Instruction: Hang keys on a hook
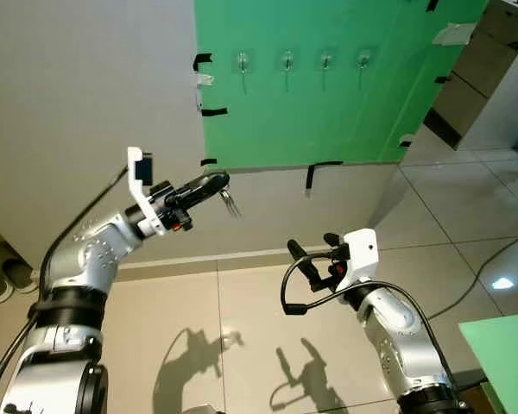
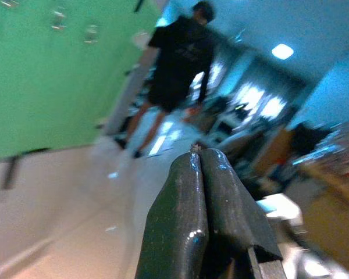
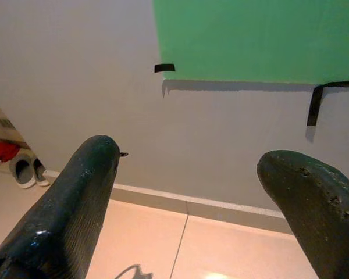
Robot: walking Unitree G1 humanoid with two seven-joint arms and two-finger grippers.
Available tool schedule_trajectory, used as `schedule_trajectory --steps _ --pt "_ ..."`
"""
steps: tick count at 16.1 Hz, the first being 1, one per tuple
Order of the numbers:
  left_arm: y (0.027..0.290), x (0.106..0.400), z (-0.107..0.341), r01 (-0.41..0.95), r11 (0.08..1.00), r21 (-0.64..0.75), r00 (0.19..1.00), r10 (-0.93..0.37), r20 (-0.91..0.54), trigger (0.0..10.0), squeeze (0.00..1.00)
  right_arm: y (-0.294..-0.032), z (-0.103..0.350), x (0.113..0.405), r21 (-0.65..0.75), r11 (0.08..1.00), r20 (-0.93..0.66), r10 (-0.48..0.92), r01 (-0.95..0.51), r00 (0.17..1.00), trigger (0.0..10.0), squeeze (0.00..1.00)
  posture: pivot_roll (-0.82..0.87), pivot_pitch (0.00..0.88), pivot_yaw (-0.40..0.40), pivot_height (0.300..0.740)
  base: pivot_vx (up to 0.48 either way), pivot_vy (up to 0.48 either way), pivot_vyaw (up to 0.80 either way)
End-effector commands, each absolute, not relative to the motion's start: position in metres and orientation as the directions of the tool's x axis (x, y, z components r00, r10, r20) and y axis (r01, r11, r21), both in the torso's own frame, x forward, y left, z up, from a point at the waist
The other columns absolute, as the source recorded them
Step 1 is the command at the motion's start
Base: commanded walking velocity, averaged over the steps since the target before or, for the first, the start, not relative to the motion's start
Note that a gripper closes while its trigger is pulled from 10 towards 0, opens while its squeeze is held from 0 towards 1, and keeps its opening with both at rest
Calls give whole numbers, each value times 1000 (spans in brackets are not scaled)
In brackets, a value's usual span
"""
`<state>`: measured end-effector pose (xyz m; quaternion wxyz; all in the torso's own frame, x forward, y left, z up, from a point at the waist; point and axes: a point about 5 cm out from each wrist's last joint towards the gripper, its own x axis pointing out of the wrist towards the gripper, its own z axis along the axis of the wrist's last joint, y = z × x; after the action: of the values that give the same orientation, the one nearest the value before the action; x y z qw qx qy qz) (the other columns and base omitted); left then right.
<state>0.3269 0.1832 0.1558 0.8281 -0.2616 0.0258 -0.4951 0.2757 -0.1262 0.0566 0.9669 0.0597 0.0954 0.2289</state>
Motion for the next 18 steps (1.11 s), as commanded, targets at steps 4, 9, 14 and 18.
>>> schedule_trajectory --steps 4,9,14,18 --pt "180 321 165 828 271 -492 452 -841 297 10000 0 -126 59 274 161 884 -154 462 -439 873 10000 0 -24 0 -3 740 0 0 0" --pt "178 312 173 827 147 -543 406 -824 395 10000 0 -127 58 273 158 879 -162 472 -450 866 10000 0 -29 0 -9 740 0 0 0" --pt "167 305 184 831 51 -554 360 -808 467 10000 0 -126 58 272 160 876 -162 478 -455 863 10000 0 -30 0 -8 740 0 0 0" --pt "159 296 193 833 -20 -552 312 -807 501 10000 0 -125 58 271 174 868 -162 491 -465 856 10000 0 -30 0 -9 740 0 0 0"
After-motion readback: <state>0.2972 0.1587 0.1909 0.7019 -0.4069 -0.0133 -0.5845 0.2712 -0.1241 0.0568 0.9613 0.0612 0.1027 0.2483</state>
